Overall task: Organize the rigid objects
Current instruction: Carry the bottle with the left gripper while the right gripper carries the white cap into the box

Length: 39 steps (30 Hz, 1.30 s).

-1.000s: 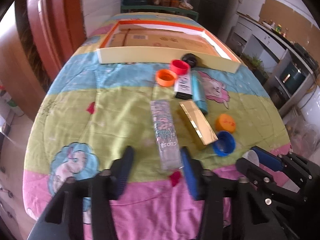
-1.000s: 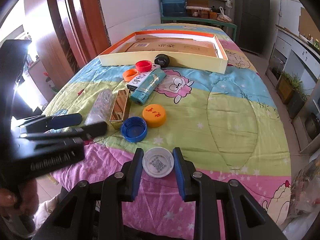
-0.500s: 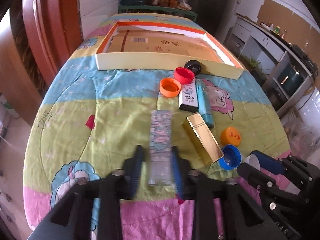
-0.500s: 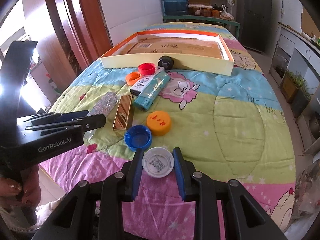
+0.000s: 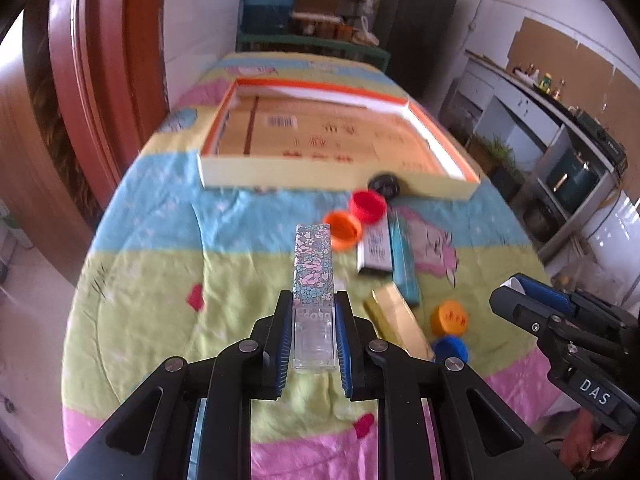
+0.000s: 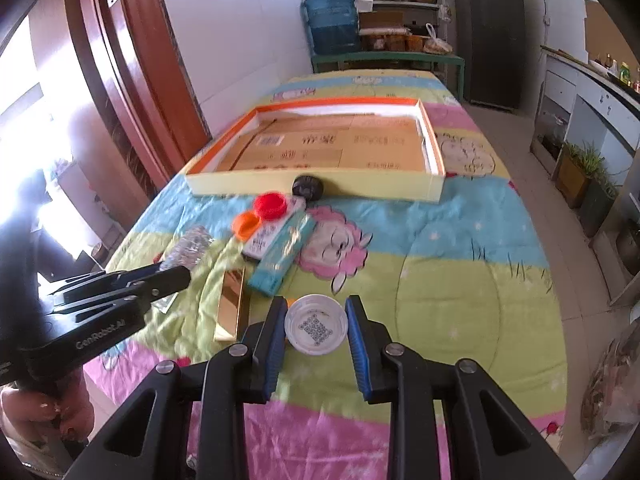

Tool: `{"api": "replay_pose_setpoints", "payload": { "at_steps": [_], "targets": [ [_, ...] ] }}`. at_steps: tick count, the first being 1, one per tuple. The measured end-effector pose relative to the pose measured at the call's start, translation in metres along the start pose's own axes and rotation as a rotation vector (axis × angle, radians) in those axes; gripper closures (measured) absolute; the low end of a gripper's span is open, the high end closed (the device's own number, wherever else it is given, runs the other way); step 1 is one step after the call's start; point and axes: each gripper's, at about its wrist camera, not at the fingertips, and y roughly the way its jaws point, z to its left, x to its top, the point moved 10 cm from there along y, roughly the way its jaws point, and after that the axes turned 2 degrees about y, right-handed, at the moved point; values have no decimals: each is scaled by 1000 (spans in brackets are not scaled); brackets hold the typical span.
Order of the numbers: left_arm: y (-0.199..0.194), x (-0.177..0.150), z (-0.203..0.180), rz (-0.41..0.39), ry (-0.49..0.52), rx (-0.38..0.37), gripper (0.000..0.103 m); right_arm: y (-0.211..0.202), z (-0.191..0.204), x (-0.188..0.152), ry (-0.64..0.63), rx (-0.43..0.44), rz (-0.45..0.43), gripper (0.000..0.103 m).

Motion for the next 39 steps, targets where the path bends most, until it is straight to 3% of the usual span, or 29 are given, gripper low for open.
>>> {"api": "replay_pose_setpoints", "payload": {
  "at_steps": [8, 14, 21, 32, 39],
  "targets": [
    [3, 54, 6, -43, -12, -11, 83, 1, -7, 48, -22, -11, -82, 73],
    [21, 102, 11, -78, 23, 46, 83, 14, -10, 99, -48, -8, -148, 73],
    [53, 131, 12, -72, 25, 68, 83, 45, -13, 137, -98, -18, -182, 73],
    [102, 141, 25, -22, 8, 100, 83, 112, -36, 146, -61, -61, -58, 73],
    [120, 138, 23, 6, 15, 96, 83, 125, -42, 139, -40, -59, -23, 73]
  ]
}}
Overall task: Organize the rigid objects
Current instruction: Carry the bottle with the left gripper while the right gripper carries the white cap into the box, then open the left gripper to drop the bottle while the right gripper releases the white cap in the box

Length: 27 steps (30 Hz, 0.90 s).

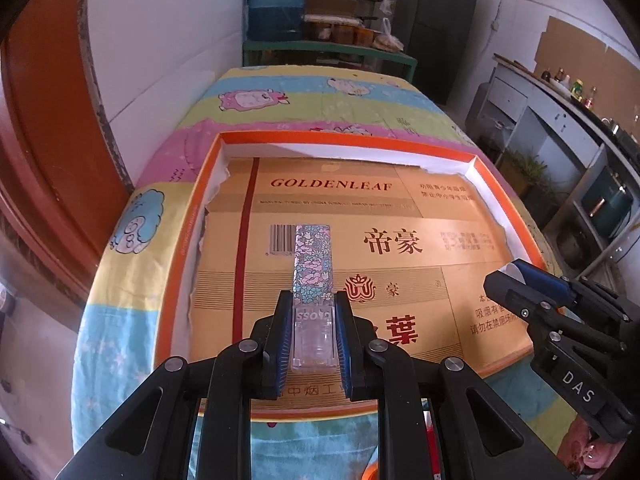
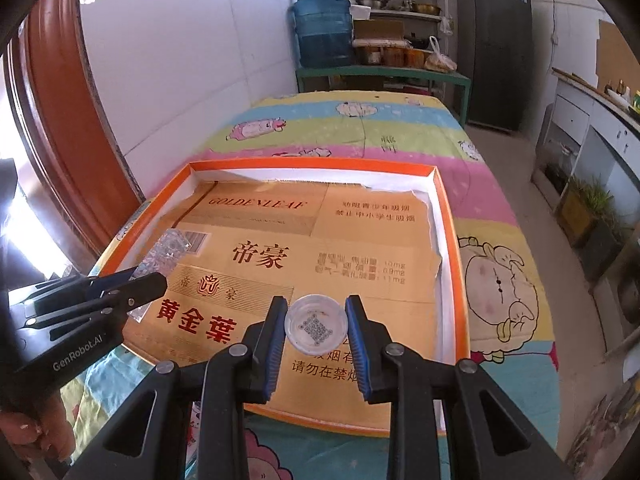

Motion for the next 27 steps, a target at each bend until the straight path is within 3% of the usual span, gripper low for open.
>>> {"api": "replay_pose_setpoints", "payload": {
  "at_steps": [12, 18, 23, 27],
  "targets": [
    [18, -11, -7, 19, -5, -30, 83, 14, -4, -4, 20, -7, 38, 73],
    [19, -12, -12, 14, 62, -32, 79, 25, -4, -12, 13, -23, 65, 73],
    [17, -14, -22, -4, 93, -91, 51, 25, -2, -14, -15, -47, 59, 72],
    [16, -16, -23, -8, 106, -72, 51, 24, -3, -14, -24, -61, 51, 72]
  ]
}}
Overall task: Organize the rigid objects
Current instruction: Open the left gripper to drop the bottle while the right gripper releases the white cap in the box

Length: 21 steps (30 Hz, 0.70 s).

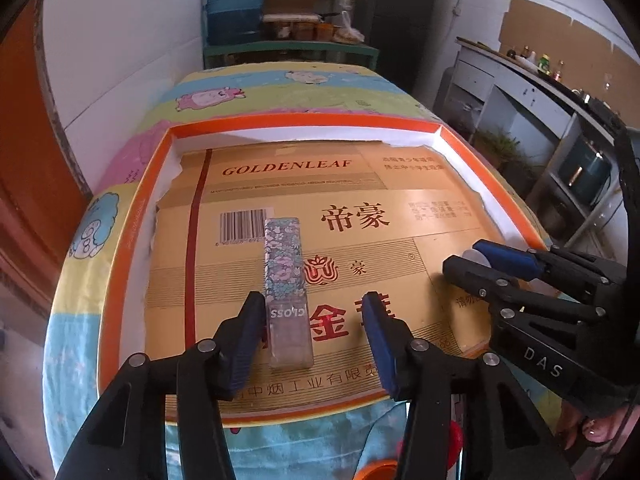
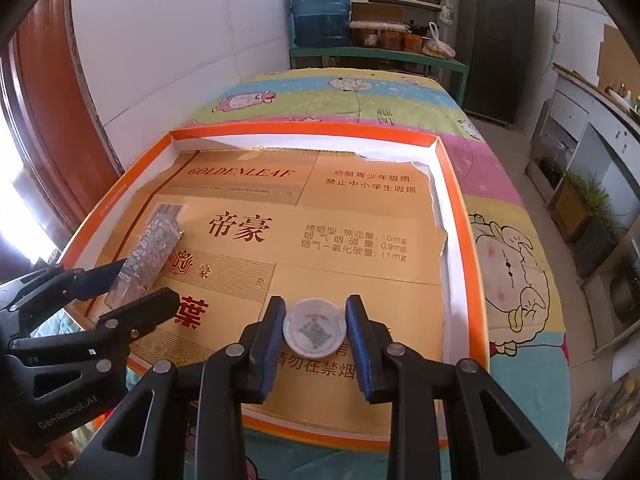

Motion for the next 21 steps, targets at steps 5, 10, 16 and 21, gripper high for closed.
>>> {"api": "replay_pose_setpoints", "payload": {
  "at_steps": [5, 10, 16, 21],
  "targets": [
    [-3, 0, 4, -14, -16, 10, 51, -7, -6, 2, 21, -23, -26, 66],
    [-21, 2, 6, -72, -4, 31, 51, -19, -10, 3, 37, -31, -48, 51],
    [-56, 4, 8, -132, -7, 52, 51, -40, -12, -2, 58, -23, -77, 46],
    [-76, -5, 13, -134, -42, 34, 51, -56, -11, -9, 75, -8, -92, 46]
  ]
}}
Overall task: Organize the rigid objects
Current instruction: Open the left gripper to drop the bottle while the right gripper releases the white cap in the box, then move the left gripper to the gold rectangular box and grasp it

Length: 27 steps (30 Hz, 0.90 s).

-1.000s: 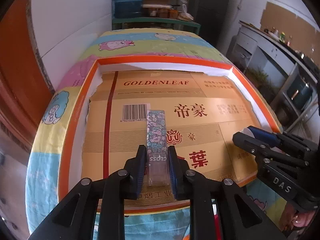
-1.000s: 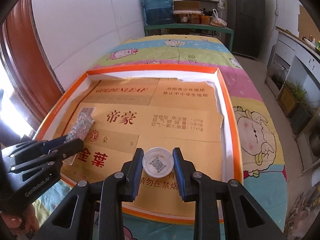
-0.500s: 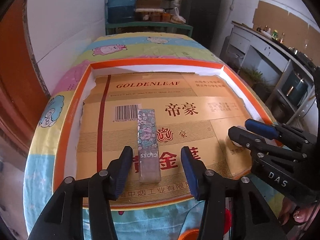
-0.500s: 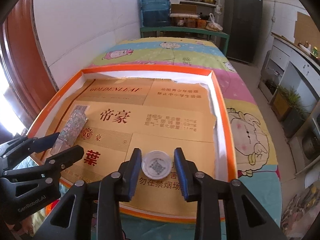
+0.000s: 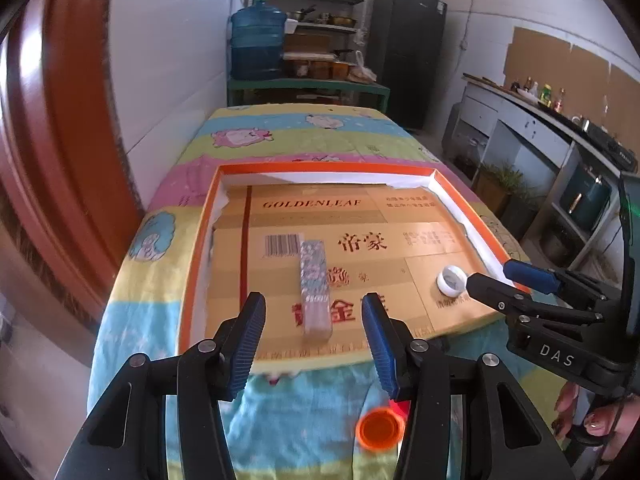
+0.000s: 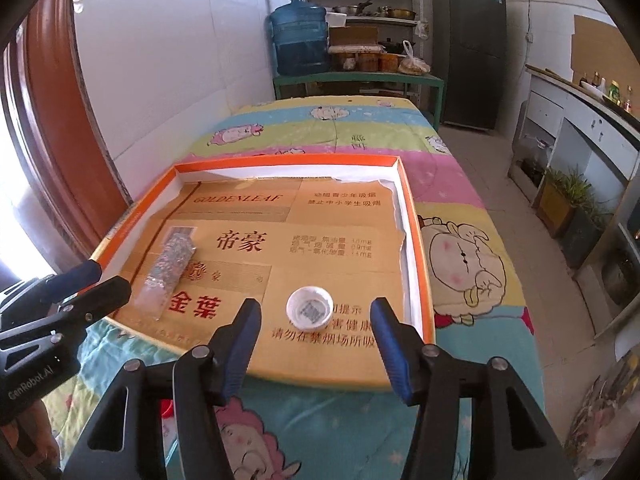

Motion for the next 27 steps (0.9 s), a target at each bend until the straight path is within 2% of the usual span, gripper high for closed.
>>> {"api": "replay_pose_setpoints", "payload": {
  "at_steps": [14, 27],
  "targets": [
    [-40, -26, 9, -6, -40, 39, 51, -36, 11, -28, 29, 32, -2, 46],
    [-58, -66, -16, 40, -25, -30, 51, -65, 10, -61, 31, 32, 5, 46]
  ]
}}
